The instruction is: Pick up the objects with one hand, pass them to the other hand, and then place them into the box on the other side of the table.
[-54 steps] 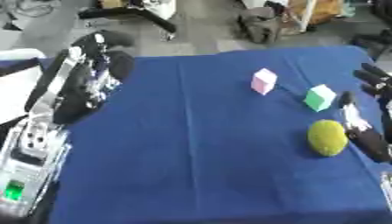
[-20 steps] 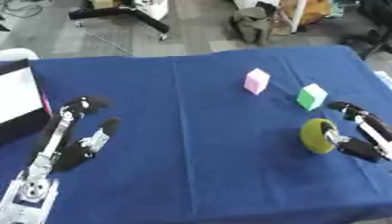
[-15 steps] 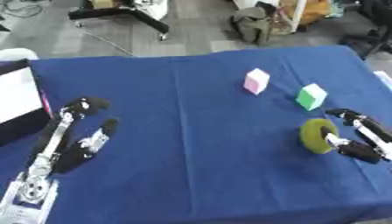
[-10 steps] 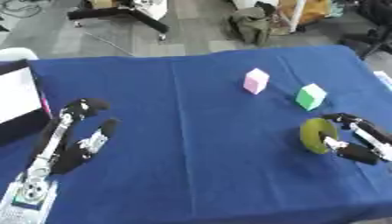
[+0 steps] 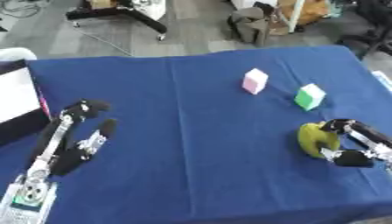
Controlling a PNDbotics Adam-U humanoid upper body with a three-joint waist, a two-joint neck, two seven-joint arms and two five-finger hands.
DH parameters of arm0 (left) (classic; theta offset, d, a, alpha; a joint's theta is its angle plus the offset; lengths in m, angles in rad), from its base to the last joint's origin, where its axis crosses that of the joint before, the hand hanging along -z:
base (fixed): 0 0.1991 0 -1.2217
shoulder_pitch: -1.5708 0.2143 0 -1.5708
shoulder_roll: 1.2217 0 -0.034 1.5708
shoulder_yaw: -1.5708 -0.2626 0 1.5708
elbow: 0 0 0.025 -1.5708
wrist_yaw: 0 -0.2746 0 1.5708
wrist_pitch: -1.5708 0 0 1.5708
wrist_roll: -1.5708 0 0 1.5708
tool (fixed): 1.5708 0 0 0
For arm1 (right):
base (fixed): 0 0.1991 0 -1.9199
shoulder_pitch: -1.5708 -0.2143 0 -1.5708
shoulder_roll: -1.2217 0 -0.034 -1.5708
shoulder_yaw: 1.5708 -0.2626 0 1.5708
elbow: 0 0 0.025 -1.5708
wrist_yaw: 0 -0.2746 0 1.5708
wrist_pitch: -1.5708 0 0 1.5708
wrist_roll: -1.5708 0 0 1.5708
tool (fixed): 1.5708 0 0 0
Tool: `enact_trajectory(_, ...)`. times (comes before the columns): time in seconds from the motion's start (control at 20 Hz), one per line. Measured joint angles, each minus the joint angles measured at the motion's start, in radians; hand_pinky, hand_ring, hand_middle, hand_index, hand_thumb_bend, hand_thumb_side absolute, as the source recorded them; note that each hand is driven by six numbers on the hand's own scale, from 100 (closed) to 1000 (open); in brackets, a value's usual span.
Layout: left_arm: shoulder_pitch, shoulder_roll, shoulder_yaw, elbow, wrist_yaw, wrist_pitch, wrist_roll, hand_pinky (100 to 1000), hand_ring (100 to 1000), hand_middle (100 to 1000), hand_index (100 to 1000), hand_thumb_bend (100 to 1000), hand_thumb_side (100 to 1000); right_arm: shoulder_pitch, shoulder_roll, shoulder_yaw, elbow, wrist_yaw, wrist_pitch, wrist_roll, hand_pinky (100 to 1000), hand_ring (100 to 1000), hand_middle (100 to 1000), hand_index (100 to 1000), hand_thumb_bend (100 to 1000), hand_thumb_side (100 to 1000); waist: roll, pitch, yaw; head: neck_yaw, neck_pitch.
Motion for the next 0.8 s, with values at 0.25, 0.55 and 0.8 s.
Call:
enact_trajectory(0.25,0.000,0.000,0.000,0.001,0.005,0.007,0.002,849,871,703,738,420,854,0.000,0.001,-0.006,-0.025,0.033,0.008,-0.172,701,641,332,209,100,100,0.001,0.000,0.001,0.001,0.000)
enact_trajectory(0.55,0.000,0.000,0.000,0.007,0.017,0.020,0.008,848,870,701,738,416,864,0.000,0.022,-0.007,-0.120,0.041,0.008,-0.319,691,624,322,186,100,100,0.001,0.000,0.000,0.003,0.000)
enact_trajectory(0.8,-0.008,0.001,0.000,0.013,0.020,0.031,0.003,848,871,702,741,422,880,-0.022,0.040,0.001,-0.260,0.032,-0.001,-0.337,693,620,323,190,100,100,0.003,0.000,-0.001,0.010,0.000)
